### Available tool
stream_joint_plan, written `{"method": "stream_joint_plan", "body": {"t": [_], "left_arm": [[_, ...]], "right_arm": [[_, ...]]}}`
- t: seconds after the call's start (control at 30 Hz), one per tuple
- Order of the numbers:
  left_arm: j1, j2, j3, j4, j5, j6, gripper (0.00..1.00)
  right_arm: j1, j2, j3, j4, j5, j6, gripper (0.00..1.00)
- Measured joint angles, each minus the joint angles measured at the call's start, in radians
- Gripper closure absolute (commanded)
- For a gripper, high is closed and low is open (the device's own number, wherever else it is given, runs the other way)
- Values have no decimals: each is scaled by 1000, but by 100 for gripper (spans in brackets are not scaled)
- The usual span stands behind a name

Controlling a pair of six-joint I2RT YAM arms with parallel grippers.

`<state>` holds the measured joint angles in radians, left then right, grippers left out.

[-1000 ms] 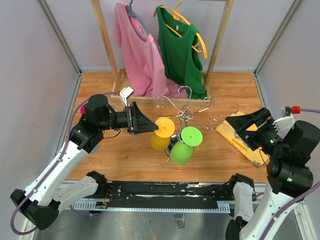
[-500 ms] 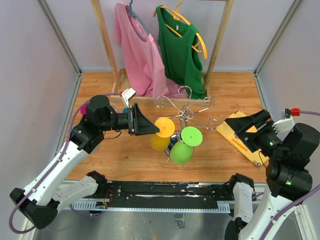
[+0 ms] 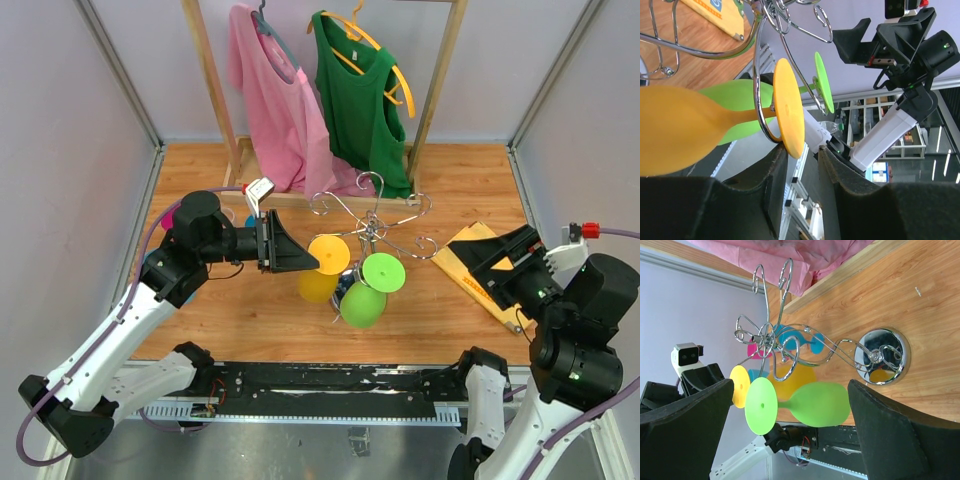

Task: Take the wine glass off the wine glass rack
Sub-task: Pick up the wine glass from the wine rack.

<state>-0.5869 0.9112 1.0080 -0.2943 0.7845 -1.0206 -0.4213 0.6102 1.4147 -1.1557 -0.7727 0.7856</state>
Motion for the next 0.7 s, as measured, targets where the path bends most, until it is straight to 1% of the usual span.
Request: {"method": "stream_joint_plan", "body": {"t": [0.27,0.5,0.7], "left_arm": [[0,-5,0,-16,-1,-1,78],[0,-19,0,-50,-5,2,99],[0,-27,1,-60,-6,6,100]], "right_arm": [[0,-11,0,-5,5,2,2],[0,-24,-7,-18,8,2,2],[0,-31,-16,-28,8,2,1]]}}
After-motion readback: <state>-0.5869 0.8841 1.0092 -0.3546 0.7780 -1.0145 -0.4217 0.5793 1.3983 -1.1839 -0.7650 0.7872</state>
